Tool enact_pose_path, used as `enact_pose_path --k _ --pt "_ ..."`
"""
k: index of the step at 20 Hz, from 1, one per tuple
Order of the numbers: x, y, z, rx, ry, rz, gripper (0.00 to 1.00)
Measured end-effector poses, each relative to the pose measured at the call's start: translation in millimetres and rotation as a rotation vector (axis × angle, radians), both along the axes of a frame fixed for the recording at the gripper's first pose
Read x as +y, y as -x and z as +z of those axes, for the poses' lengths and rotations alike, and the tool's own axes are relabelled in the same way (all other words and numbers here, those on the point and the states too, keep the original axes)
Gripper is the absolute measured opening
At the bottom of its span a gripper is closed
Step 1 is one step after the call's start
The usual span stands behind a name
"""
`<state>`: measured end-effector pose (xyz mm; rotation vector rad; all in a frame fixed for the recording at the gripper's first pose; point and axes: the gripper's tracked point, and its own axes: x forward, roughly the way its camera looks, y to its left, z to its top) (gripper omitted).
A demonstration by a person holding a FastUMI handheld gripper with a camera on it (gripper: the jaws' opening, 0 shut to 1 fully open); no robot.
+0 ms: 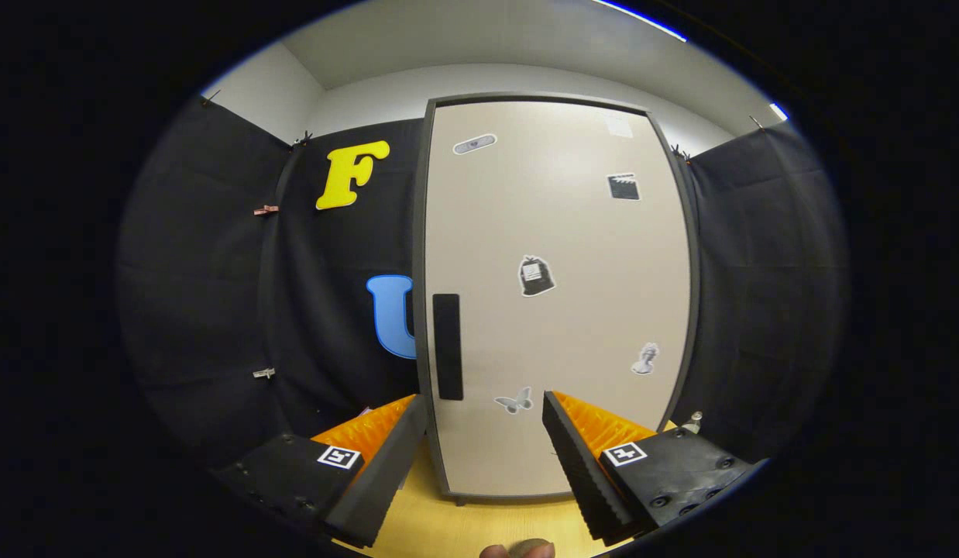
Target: Open the shoe cabinet door, grab the shoes and put them into the shoe cabinet, then close the shoe cabinet door.
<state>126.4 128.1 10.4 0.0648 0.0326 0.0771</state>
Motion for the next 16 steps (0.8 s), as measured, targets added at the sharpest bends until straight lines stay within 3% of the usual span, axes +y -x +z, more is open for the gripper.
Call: enact_pose_path --k 8,13,15,16 --pt "28.3 -90.8 -5.2 0.019 0.006 -0.025 0.97" --pt "43.2 -124.7 -18.2 0.04 0.019 -0.025 0.98" --pt "49.7 -132.4 -24.1 0.05 0.033 -0.015 0.91" --pt "47.7 -130.2 -24.2 0.048 0.052 -0.038 0.79"
